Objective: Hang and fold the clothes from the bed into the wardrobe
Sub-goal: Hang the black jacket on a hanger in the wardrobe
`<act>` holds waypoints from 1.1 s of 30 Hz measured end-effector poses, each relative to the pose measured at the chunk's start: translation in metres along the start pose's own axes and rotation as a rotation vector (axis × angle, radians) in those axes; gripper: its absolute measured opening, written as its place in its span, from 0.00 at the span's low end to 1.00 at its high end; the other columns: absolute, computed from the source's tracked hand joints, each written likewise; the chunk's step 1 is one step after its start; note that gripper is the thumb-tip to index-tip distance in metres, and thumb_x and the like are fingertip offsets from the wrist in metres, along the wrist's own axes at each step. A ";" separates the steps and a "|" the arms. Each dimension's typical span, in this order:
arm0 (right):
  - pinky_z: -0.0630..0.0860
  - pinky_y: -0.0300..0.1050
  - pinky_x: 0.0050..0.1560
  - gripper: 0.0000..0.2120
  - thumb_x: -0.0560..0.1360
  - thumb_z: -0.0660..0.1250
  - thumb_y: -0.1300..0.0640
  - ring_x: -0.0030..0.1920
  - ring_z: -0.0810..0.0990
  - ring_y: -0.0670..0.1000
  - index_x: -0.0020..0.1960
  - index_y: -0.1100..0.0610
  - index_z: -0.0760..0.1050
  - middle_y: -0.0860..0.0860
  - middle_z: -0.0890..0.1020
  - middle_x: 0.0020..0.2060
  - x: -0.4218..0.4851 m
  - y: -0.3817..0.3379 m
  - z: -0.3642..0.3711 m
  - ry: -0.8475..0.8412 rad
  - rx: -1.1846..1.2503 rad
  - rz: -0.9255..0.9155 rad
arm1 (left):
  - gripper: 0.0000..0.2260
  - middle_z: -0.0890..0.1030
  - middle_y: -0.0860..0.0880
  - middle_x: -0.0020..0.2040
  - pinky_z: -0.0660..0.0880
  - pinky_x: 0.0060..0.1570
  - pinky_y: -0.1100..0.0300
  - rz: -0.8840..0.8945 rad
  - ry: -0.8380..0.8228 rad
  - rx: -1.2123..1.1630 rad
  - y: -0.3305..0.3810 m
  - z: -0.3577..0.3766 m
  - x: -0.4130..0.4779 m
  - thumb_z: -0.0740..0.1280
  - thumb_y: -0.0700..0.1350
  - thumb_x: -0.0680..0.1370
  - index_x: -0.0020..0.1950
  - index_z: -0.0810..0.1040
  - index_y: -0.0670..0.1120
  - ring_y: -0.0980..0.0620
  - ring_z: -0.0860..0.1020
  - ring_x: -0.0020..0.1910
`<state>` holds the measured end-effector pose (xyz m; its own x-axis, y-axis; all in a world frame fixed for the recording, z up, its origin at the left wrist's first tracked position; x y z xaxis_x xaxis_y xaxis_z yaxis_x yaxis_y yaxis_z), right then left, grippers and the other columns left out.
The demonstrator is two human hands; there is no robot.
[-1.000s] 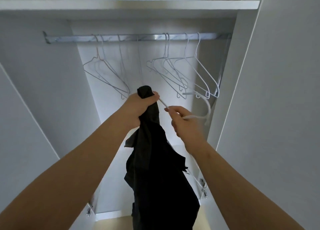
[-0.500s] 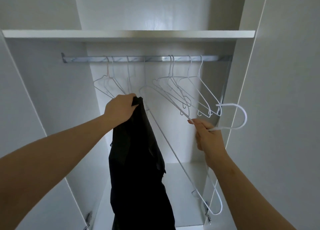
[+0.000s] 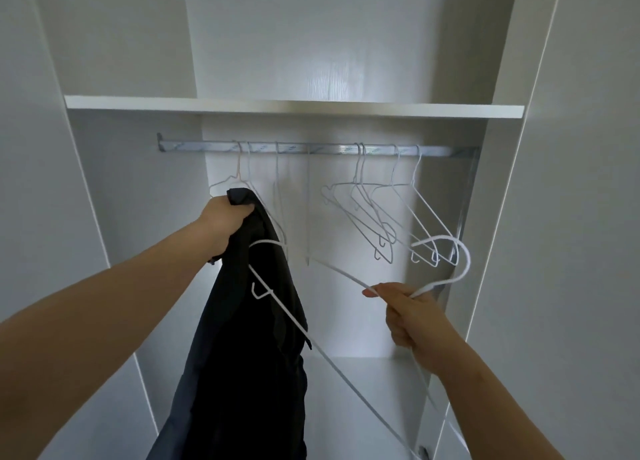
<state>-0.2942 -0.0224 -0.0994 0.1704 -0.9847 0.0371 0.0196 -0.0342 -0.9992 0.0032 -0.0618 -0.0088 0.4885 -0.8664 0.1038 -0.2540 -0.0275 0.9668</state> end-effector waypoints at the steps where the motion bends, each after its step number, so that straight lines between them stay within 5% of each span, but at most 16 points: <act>1: 0.53 0.34 0.22 0.12 0.78 0.61 0.59 0.19 0.55 0.45 0.42 0.58 0.81 0.47 0.60 0.18 0.001 0.001 0.002 0.002 -0.010 0.023 | 0.15 0.77 0.38 0.59 0.73 0.59 0.50 -0.006 -0.011 -0.016 0.001 0.000 -0.003 0.64 0.41 0.78 0.63 0.73 0.38 0.39 0.76 0.58; 7: 0.53 0.33 0.21 0.10 0.78 0.60 0.61 0.19 0.56 0.44 0.52 0.52 0.79 0.46 0.62 0.18 0.006 0.005 0.015 0.033 -0.001 0.078 | 0.14 0.79 0.40 0.53 0.74 0.49 0.52 -0.036 -0.084 -0.065 0.010 -0.003 -0.023 0.64 0.41 0.78 0.62 0.73 0.39 0.43 0.77 0.47; 10: 0.57 0.34 0.20 0.17 0.79 0.59 0.60 0.19 0.58 0.42 0.64 0.43 0.70 0.46 0.63 0.19 0.008 0.001 0.033 0.004 -0.061 0.031 | 0.10 0.79 0.44 0.42 0.75 0.40 0.56 -0.117 -0.201 -0.189 0.010 0.022 -0.049 0.64 0.41 0.78 0.58 0.74 0.40 0.48 0.77 0.39; 14: 0.62 0.32 0.20 0.25 0.79 0.58 0.60 0.18 0.63 0.41 0.73 0.43 0.59 0.44 0.67 0.19 0.014 0.003 0.046 0.038 -0.093 -0.002 | 0.06 0.79 0.44 0.42 0.75 0.37 0.57 -0.205 -0.294 -0.359 0.011 0.050 -0.077 0.64 0.41 0.78 0.53 0.75 0.42 0.49 0.77 0.39; 18: 0.73 0.42 0.35 0.12 0.76 0.59 0.64 0.36 0.79 0.49 0.55 0.51 0.74 0.51 0.80 0.39 0.014 0.001 0.062 0.055 -0.041 -0.076 | 0.03 0.81 0.45 0.41 0.77 0.39 0.58 -0.213 -0.490 -0.447 0.019 0.082 -0.109 0.63 0.40 0.78 0.49 0.77 0.43 0.49 0.79 0.40; 20: 0.70 0.42 0.33 0.08 0.75 0.59 0.64 0.33 0.75 0.51 0.47 0.54 0.75 0.54 0.79 0.35 0.018 0.005 0.053 0.121 -0.030 -0.046 | 0.04 0.82 0.46 0.38 0.78 0.39 0.59 -0.187 -0.587 -0.449 0.022 0.089 -0.118 0.63 0.39 0.78 0.47 0.78 0.43 0.50 0.80 0.38; 25: 0.57 0.36 0.21 0.08 0.75 0.59 0.66 0.22 0.61 0.46 0.40 0.57 0.68 0.46 0.65 0.20 0.015 -0.003 0.021 0.206 0.029 -0.008 | 0.06 0.83 0.46 0.45 0.79 0.49 0.58 0.090 -0.598 -0.025 0.019 0.071 -0.108 0.67 0.36 0.74 0.49 0.80 0.44 0.51 0.82 0.44; 28: 0.56 0.34 0.19 0.11 0.77 0.60 0.65 0.19 0.59 0.44 0.37 0.57 0.65 0.46 0.63 0.18 0.010 -0.017 0.022 0.139 0.070 -0.028 | 0.08 0.78 0.50 0.57 0.69 0.57 0.68 0.507 -0.503 0.465 0.022 0.074 -0.105 0.70 0.41 0.72 0.51 0.79 0.43 0.56 0.76 0.55; 30: 0.55 0.34 0.18 0.12 0.77 0.61 0.65 0.17 0.59 0.43 0.36 0.57 0.67 0.46 0.63 0.17 0.006 -0.026 0.025 0.092 0.063 -0.043 | 0.13 0.74 0.51 0.63 0.62 0.64 0.62 0.749 -0.428 0.698 0.025 0.083 -0.108 0.67 0.49 0.70 0.50 0.78 0.43 0.54 0.71 0.61; 33: 0.55 0.34 0.17 0.12 0.76 0.62 0.66 0.16 0.58 0.43 0.35 0.58 0.67 0.47 0.63 0.17 -0.001 -0.040 0.026 0.054 0.079 -0.087 | 0.14 0.78 0.51 0.54 0.61 0.67 0.53 0.822 -0.467 0.749 0.022 0.093 -0.113 0.66 0.49 0.72 0.55 0.72 0.46 0.53 0.75 0.52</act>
<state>-0.2695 -0.0158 -0.0588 0.1113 -0.9864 0.1210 0.1103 -0.1087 -0.9879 -0.1354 -0.0112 -0.0213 -0.3558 -0.8535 0.3808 -0.8442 0.4683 0.2607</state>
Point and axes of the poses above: each hand's wrist, its own x-axis towards the middle knuckle, its own z-axis out of the palm, y = z × x, the point moved 7 cm from there along x, towards the middle knuckle
